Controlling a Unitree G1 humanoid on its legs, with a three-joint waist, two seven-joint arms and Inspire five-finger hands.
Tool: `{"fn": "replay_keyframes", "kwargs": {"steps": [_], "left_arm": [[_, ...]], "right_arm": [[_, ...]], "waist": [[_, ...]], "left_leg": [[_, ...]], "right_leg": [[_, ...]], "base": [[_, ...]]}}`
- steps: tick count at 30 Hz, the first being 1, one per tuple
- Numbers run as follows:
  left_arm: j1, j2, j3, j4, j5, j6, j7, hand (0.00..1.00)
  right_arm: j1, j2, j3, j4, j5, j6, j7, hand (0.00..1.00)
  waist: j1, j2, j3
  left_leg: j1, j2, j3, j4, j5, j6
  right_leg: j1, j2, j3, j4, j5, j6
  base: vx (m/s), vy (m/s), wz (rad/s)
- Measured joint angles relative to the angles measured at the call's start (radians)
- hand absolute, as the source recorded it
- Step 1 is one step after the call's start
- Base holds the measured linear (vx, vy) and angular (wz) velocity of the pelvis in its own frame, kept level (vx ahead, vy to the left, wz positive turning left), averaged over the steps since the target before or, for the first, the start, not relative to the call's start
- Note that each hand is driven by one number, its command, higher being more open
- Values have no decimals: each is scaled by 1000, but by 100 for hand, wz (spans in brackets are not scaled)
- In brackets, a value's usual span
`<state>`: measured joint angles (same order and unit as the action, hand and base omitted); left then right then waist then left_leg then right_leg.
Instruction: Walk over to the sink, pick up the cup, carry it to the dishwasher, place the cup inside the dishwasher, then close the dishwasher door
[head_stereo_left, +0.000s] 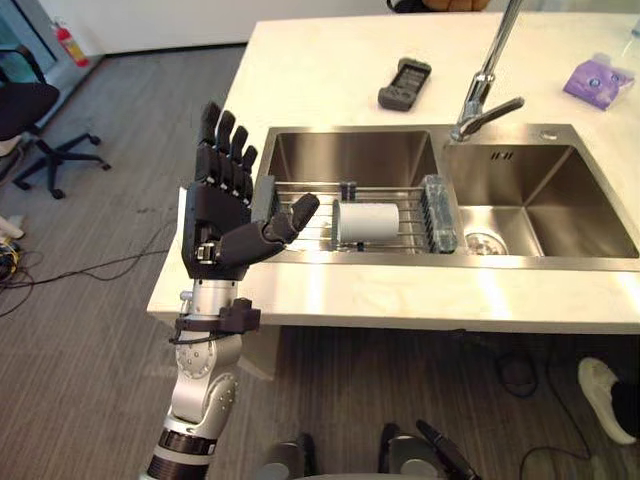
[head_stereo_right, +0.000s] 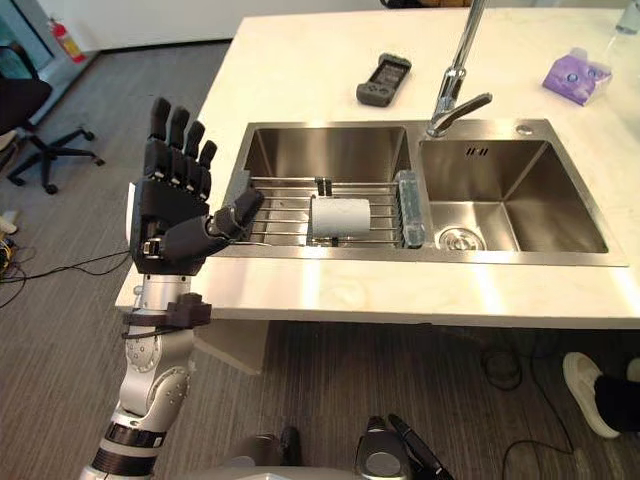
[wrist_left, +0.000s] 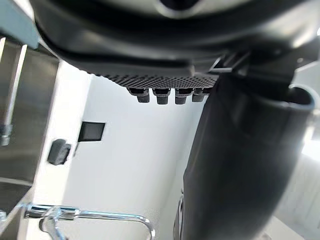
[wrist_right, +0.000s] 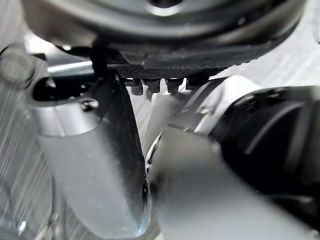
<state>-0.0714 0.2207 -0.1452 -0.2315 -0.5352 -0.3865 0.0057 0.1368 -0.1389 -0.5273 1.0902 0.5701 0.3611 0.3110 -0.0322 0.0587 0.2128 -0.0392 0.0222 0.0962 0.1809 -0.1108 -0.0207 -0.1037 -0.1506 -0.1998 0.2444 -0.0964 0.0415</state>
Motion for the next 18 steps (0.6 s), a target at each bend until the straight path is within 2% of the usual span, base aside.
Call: {"fn": "replay_keyframes", "kwargs": {"steps": [3,4,11,13,15,16,18], "left_arm": [[-4,6,-10,0,-23,15,-18,100],[-27,16,-38,2,-25,78,-48,100],[-27,15,-37,2,-25,78,-43,100],[-28,12,-37,2,-24,78,-27,100],[-34,3,-37,2,-23,78,-4,100],[-40,-2,-37,4,-23,79,5,100],[-55,-14,-38,9,-3,86,27,100]], "right_arm": [[12,8,-8,5,19,-16,0,100],[31,23,13,23,37,-79,-1,100],[31,23,13,21,37,-83,-2,100],[31,25,13,18,37,-93,-3,100],[32,33,12,8,37,-118,-6,100],[32,38,9,1,37,-133,-13,100],[36,46,-18,-1,37,-178,-59,100]], "waist": [[-10,0,0],[-18,6,-4],[-20,6,-4],[-31,6,-4],[-39,7,-4],[-39,5,-4],[-48,-7,-5]], "left_leg": [[22,-1,-5,-34,11,-9],[34,9,-20,-146,102,-9],[42,12,-2,-146,97,-11],[51,13,5,-146,93,-11],[57,13,20,-136,76,-13],[59,9,30,-123,65,-6],[73,-25,43,-63,14,18]], "right_leg": [[33,1,-18,-42,8,5],[84,37,-35,-241,157,-9],[82,39,-22,-236,156,-8],[80,38,-14,-217,145,-7],[50,30,1,-144,101,-4],[25,20,12,-83,66,-2],[-19,-32,29,83,-36,12]], "base": [[100,16,9],[39,-1,4],[0,0,-5],[-4,0,-14],[-9,5,-18],[-9,26,-21],[16,46,-9]]}}
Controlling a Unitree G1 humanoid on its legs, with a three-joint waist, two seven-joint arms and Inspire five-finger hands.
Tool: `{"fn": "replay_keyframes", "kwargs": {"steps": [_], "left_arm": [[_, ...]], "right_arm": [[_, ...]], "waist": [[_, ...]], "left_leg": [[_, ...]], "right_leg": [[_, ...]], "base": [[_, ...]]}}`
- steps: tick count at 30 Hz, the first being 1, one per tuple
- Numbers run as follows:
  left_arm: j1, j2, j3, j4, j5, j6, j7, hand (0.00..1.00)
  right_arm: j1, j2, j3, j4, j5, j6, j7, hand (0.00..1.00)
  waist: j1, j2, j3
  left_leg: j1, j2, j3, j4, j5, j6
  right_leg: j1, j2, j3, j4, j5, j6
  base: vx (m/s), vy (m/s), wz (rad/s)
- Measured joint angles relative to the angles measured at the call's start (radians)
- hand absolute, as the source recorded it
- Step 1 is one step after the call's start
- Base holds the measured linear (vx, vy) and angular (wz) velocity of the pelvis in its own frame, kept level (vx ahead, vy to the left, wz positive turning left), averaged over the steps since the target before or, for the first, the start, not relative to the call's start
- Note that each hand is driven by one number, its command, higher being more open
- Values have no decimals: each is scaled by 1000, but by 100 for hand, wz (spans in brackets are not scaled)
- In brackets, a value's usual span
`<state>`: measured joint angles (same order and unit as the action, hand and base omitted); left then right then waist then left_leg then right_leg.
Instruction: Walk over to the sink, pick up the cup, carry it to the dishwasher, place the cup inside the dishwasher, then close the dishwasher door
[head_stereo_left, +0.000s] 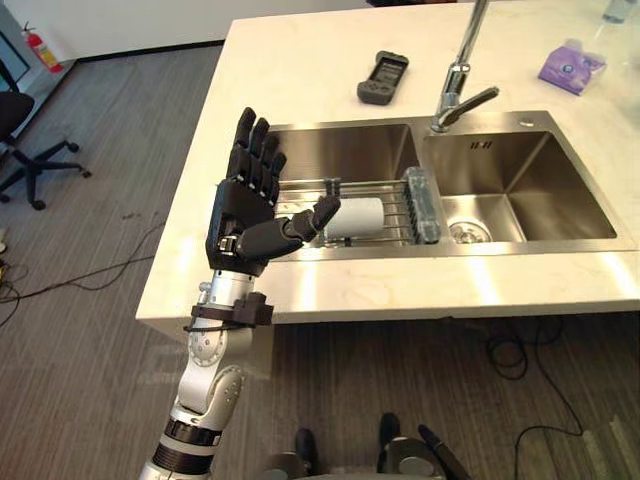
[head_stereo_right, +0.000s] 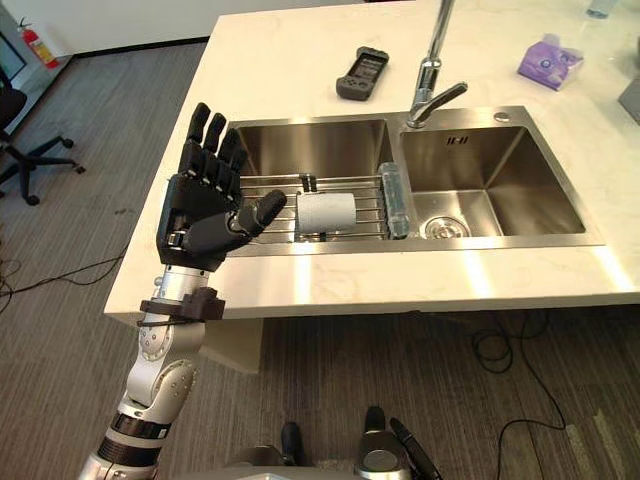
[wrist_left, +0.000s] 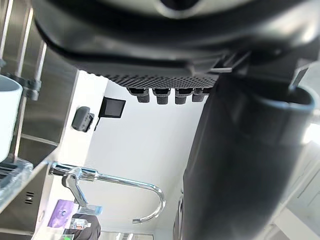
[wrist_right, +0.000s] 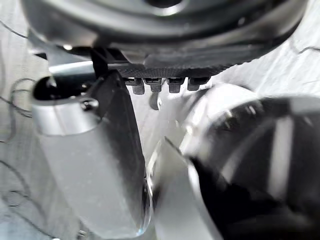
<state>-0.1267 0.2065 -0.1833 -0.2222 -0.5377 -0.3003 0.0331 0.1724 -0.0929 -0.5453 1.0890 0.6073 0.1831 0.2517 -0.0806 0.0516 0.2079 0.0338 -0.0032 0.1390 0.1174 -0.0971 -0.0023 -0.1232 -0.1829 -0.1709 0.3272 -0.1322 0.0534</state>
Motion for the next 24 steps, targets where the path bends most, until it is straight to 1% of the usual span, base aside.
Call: {"fn": "replay_keyframes", "kwargs": {"steps": [2,3,4,5,6,7,8,9,10,12,15,16,19,20,21,23,24], "left_arm": [[-6,-1,-1,0,24,1,15,100],[-10,0,0,0,31,0,31,100],[-14,1,0,6,33,0,42,100],[-23,1,-1,16,45,-2,50,100],[-42,4,-1,45,49,-17,57,100],[-59,10,0,69,49,-29,71,100],[-73,20,2,88,50,-39,88,100],[-87,42,5,113,56,-53,114,100],[-94,62,11,141,60,-57,132,100],[-94,56,13,185,57,-50,142,100],[-104,52,12,188,57,-42,139,100],[-109,48,12,188,57,-42,138,100],[-116,22,0,175,58,-24,141,100],[-116,17,-5,168,58,-16,143,100],[-114,12,-19,157,58,-7,151,100],[-104,5,-23,147,62,3,159,100],[-91,3,-23,142,66,5,162,100]], "right_arm": [[7,-3,-3,-4,0,-27,-42,100],[6,-6,-24,-5,-2,-40,-76,100],[5,-4,-39,-6,-2,-42,-92,100],[6,0,-41,-6,-4,-43,-99,100],[5,8,-46,-4,-11,-43,-100,100],[3,16,-54,-3,-18,-42,-101,100],[-1,22,-57,-1,-23,-41,-103,100],[-5,27,-59,6,-35,-39,-108,100],[-5,34,-73,11,-60,-36,-116,100],[-10,24,-114,21,-68,-35,-128,100],[-29,22,-135,22,-102,-37,-128,100],[-32,22,-136,22,-108,-39,-128,100],[-38,21,-92,19,-125,-40,-137,100],[-43,23,-64,18,-121,-32,-144,100],[-49,26,-31,17,-116,-15,-154,100],[-51,21,-7,7,-90,-2,-170,100],[-51,6,15,4,-82,8,-178,100]], "waist": [[-13,-10,3],[-14,-7,1],[-19,-3,-2],[-19,-3,-1],[-19,8,-7],[-16,8,-10],[-16,3,-11],[-16,-18,-16],[-16,-36,-16],[-18,-12,-23],[-18,-11,-23],[-17,-11,-23],[-16,-7,-26],[-16,-7,-26],[-15,-6,-26],[-15,-5,-25],[-14,-1,-23]], "left_leg": [[23,-16,2,20,-30,8],[45,-24,5,23,-46,14],[63,-21,6,25,-54,16],[77,-10,4,29,-59,22],[82,17,3,41,-71,21],[74,36,3,55,-82,11],[60,51,1,69,-93,1],[45,57,-1,88,-108,-13],[38,62,-9,119,-125,-40],[40,95,-17,126,-128,-56],[52,124,-18,93,-115,-78],[53,127,-18,93,-115,-78],[48,130,-31,111,-116,-81],[40,131,-38,126,-120,-87],[18,133,-42,158,-125,-95],[-8,135,-41,211,-126,-96],[-45,142,-41,292,-125,-95]], "right_leg": [[2,-39,-4,81,-36,8],[-8,-66,-35,157,-46,20],[-11,-79,-65,196,-41,25],[-16,-79,-80,228,-31,26],[-33,-68,-89,240,-40,7],[-38,-55,-88,188,-49,-6],[-42,-51,-83,116,-38,1],[-38,-54,-68,17,6,7],[-28,-62,-71,-13,112,49],[-15,-27,-92,-17,98,33],[-12,4,-109,-21,80,14],[-8,8,-112,-21,73,14],[9,5,-139,-5,36,18],[7,0,-147,10,21,17],[-3,-9,-160,41,-4,16],[-6,-17,-168,54,-33,9],[2,-15,-171,56,-45,5]], "base": [[66,30,-1],[73,21,-9],[87,23,-14],[117,6,-5],[143,-13,-5],[108,-34,-2],[99,-67,-1],[140,-138,5],[169,-178,4],[204,-174,5],[219,-131,2],[114,-81,15],[61,-53,25],[30,-54,34],[16,-74,38],[6,-84,25],[13,-78,6]]}}
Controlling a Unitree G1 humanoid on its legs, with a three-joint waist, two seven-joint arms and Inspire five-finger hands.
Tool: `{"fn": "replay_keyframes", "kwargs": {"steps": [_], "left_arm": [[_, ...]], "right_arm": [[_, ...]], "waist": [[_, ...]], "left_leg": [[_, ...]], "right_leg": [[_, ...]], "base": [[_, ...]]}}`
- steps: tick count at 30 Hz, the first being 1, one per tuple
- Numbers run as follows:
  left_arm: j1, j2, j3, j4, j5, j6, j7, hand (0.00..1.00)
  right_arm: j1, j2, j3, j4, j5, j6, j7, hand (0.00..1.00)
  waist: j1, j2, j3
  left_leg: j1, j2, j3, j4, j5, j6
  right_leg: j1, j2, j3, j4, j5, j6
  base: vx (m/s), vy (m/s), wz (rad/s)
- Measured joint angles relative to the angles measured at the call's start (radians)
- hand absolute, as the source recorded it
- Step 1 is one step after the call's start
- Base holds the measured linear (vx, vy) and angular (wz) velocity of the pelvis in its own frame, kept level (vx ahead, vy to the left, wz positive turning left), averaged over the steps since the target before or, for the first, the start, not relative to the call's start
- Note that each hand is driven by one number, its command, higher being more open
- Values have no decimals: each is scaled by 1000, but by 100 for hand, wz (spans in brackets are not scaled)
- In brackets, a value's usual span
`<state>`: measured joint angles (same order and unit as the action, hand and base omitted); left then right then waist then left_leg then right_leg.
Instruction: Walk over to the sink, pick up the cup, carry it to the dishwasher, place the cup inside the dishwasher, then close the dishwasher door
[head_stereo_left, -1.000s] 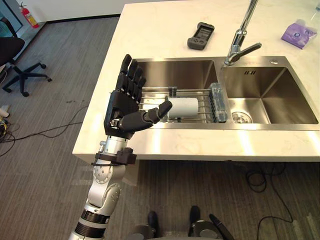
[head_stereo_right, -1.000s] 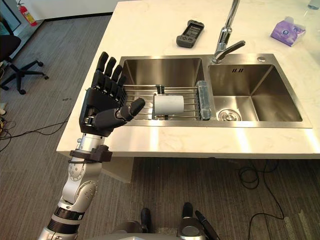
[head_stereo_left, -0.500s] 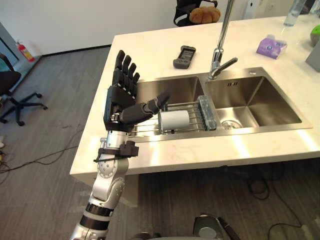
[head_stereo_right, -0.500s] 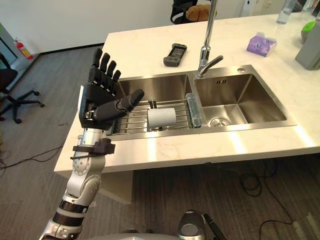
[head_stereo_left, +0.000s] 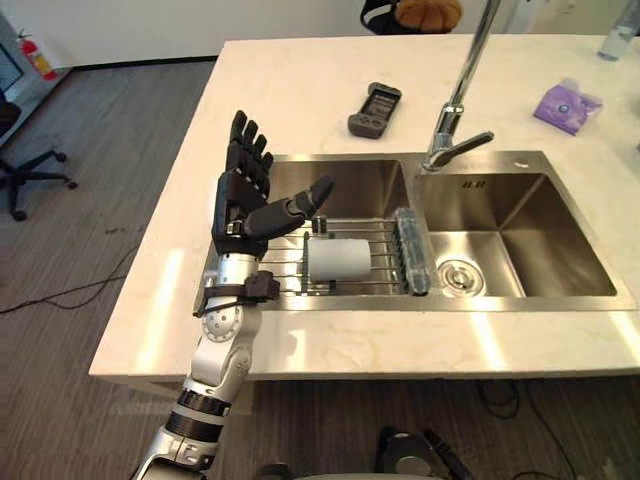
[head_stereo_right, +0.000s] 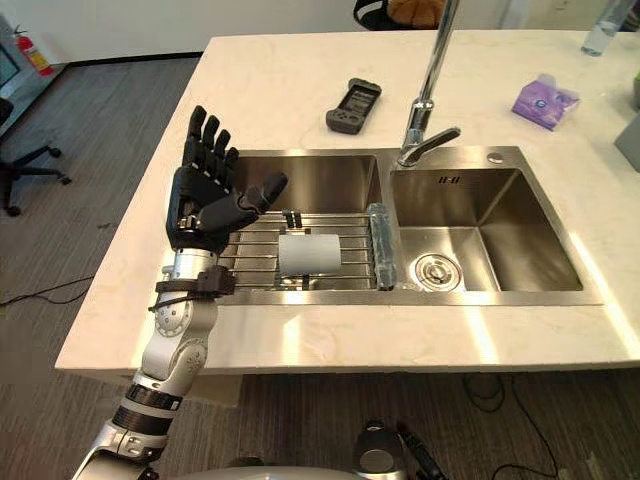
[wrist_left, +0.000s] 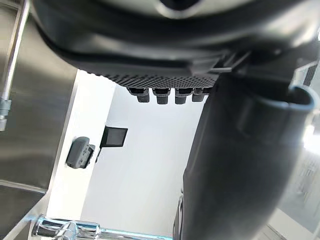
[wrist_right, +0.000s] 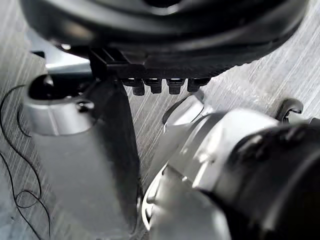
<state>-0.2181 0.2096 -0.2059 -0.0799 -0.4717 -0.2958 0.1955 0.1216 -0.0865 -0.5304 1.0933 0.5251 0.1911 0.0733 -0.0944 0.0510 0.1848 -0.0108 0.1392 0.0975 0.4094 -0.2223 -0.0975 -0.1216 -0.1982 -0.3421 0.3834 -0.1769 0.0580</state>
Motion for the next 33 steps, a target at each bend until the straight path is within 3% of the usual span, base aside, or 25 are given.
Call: {"fn": "replay_keyframes", "kwargs": {"steps": [1,2,4,6,8,9,10,12,19,25,33], "left_arm": [[8,-1,0,-2,0,0,0,100],[14,-4,0,-2,0,6,-1,100],[21,-7,-3,-6,2,12,-13,100],[22,-1,-7,-33,5,14,-50,100],[20,3,-12,-68,20,14,-80,100],[20,9,-16,-78,22,14,-109,100],[19,14,-18,-82,21,14,-129,100],[19,16,-20,-82,18,29,-136,100],[25,47,-62,-88,15,79,-167,100],[45,94,-90,-117,65,138,-328,100],[45,271,-107,-158,142,226,-558,100]], "right_arm": [[1,-15,15,0,3,8,-2,100],[6,-32,20,3,3,16,-2,100],[20,-48,21,4,3,23,-2,100],[40,-72,23,2,6,22,9,100],[46,-92,27,-4,18,23,20,100],[45,-94,27,-4,35,23,19,100],[44,-81,26,-15,47,25,23,100],[42,-59,26,-25,64,32,34,100],[43,-19,27,-27,66,36,2,100],[40,-21,39,-21,50,35,-8,100],[37,-34,79,-19,34,54,-4,100]], "waist": [[2,8,3],[3,16,9],[8,4,18],[9,9,16],[8,38,1],[7,48,-13],[0,32,-17],[-1,28,-18],[-1,25,-19],[6,24,-23],[17,17,-61]], "left_leg": [[-28,10,-2,71,3,-1],[-56,20,-8,159,22,-21],[-83,11,-5,207,5,-16],[-105,-20,0,80,-15,-7],[-116,-23,8,-91,162,4],[-88,-26,29,-155,151,23],[-64,-50,45,-225,178,33],[-44,-76,57,-298,208,44],[8,-91,80,-358,218,48],[13,-87,81,-375,222,53],[14,-98,82,-426,258,65]], "right_leg": [[11,7,-1,0,-4,-5],[40,10,-2,-9,-8,-15],[89,-8,0,-48,-5,-18],[119,-23,0,-73,4,-3],[117,-2,7,-83,7,21],[114,-3,16,-82,4,33],[101,-23,23,-85,7,41],[92,-39,32,-98,17,56],[146,-39,37,-186,52,73],[169,-23,35,-250,91,72],[178,-16,32,-322,142,77]], "base": [[52,-111,2],[74,-68,-1],[72,-45,-2],[86,-12,-11],[134,55,-20],[152,78,-17],[150,83,-14],[117,72,-7],[78,39,-7],[-15,26,-2],[-22,23,0]]}}
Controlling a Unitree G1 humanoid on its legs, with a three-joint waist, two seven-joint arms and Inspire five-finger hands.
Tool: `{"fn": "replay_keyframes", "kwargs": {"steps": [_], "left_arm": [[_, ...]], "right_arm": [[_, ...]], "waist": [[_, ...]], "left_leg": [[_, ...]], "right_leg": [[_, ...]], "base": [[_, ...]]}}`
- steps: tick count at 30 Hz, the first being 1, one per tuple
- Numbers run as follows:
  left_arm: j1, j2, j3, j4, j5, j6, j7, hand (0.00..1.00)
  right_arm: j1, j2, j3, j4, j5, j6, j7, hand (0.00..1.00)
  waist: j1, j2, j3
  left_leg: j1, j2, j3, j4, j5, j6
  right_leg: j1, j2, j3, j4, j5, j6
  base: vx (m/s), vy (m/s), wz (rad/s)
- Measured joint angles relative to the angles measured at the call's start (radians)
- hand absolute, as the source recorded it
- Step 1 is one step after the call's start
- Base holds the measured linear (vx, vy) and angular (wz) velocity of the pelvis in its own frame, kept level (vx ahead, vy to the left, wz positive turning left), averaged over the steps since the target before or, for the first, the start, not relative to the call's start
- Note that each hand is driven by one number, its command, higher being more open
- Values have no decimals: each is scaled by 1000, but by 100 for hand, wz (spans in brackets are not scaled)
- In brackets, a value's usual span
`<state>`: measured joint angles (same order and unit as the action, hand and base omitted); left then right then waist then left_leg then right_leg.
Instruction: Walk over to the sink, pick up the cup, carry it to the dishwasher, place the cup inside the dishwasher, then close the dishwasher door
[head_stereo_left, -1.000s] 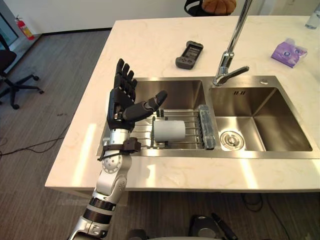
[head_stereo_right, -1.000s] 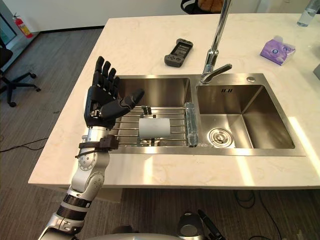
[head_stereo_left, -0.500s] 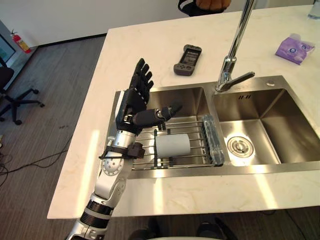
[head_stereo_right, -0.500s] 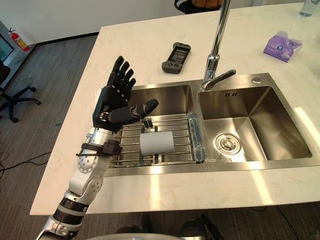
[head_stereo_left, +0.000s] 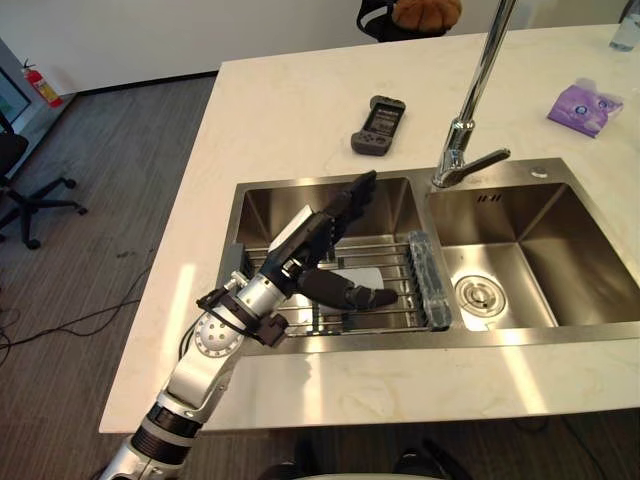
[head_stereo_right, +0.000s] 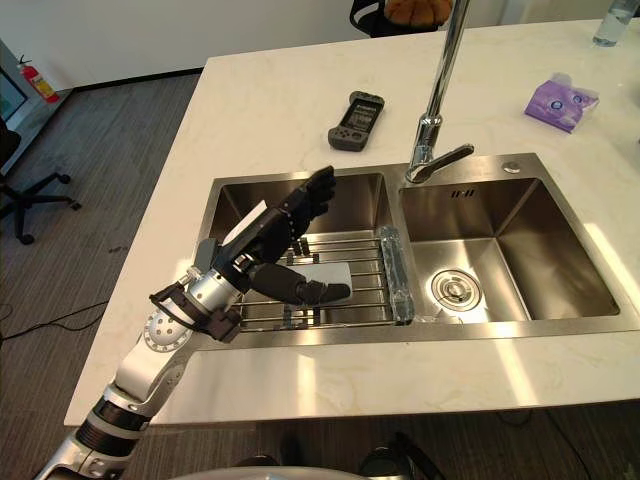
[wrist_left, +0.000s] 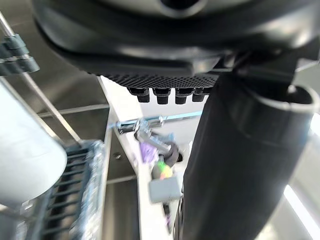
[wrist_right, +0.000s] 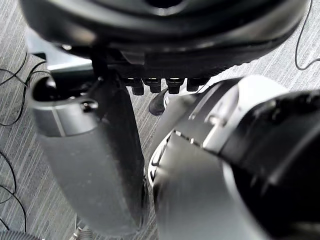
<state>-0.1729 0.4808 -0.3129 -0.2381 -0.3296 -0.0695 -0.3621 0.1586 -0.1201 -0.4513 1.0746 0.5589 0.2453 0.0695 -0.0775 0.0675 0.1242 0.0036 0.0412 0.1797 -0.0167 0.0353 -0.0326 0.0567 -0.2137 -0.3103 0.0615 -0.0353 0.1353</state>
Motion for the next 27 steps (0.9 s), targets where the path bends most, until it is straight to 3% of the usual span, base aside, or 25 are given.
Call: {"fn": "replay_keyframes", "kwargs": {"steps": [5,11,27], "left_arm": [[-3,77,-1,2,66,69,-43,100],[-55,177,-1,6,115,71,-37,100],[-132,206,-51,55,121,72,-38,100]], "right_arm": [[-1,-10,28,0,2,7,-2,100],[-1,-13,29,8,10,12,-1,100],[-1,-26,23,33,49,11,11,100]], "waist": [[-4,-2,-2],[-8,-14,-11],[-26,-17,-34]], "left_leg": [[5,-6,0,-20,14,4],[6,-10,2,-31,21,6],[26,-16,27,-61,31,9]], "right_leg": [[5,0,0,-19,15,2],[8,1,3,-37,27,3],[-1,2,30,-45,37,4]], "base": [[0,0,0],[0,0,0],[-6,4,-4]]}}
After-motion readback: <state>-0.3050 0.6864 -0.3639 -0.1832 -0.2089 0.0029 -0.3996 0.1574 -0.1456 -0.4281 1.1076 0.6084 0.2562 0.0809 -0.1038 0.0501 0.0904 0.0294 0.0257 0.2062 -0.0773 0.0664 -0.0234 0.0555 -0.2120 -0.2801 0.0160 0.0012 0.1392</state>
